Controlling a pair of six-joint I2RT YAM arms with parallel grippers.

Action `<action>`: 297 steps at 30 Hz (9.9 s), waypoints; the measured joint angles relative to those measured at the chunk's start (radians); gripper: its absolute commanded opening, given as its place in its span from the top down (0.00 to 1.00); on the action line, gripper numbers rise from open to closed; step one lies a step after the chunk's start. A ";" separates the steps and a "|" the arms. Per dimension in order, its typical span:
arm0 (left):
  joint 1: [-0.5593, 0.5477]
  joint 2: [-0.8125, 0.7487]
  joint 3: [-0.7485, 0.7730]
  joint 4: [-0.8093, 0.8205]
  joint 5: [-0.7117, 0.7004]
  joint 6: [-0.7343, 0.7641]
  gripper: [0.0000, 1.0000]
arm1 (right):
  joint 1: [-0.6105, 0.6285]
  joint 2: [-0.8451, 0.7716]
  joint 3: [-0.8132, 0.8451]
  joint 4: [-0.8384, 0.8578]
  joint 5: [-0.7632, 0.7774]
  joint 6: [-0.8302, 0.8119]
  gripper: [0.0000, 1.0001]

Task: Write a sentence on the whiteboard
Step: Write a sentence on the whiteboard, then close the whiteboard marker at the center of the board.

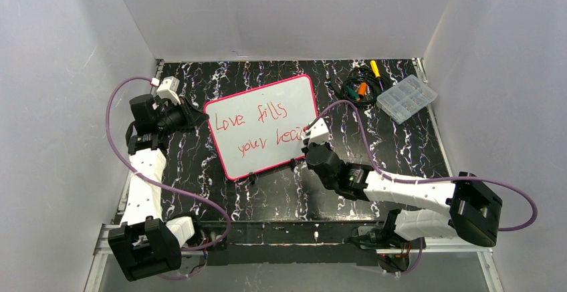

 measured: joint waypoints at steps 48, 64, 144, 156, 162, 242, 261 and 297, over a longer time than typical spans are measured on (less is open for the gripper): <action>0.000 0.000 0.000 0.000 0.002 -0.004 0.98 | 0.000 -0.048 -0.019 0.056 0.077 -0.010 0.99; 0.000 0.000 0.000 0.000 0.002 -0.006 0.98 | 0.000 0.006 -0.018 0.057 0.061 -0.012 0.99; 0.000 0.000 -0.001 0.000 0.003 -0.006 0.98 | -0.021 -0.057 -0.052 -0.046 0.072 0.087 0.99; 0.000 0.000 -0.001 0.000 0.003 -0.007 0.98 | -0.021 -0.067 -0.052 -0.053 0.095 0.087 0.99; 0.000 0.000 -0.001 0.000 0.003 -0.006 0.98 | -0.021 -0.047 -0.052 -0.050 0.095 0.086 0.99; -1.441 0.629 0.087 0.363 -0.392 0.289 0.36 | -0.615 -0.229 0.367 -0.853 -0.249 -0.015 0.99; -1.445 0.825 0.189 0.421 -0.495 0.489 0.45 | -0.760 -0.245 0.308 -0.753 -0.438 -0.039 0.99; -1.376 0.553 0.061 0.250 -0.576 0.308 1.00 | -0.760 -0.377 0.295 -0.759 -0.692 -0.071 0.99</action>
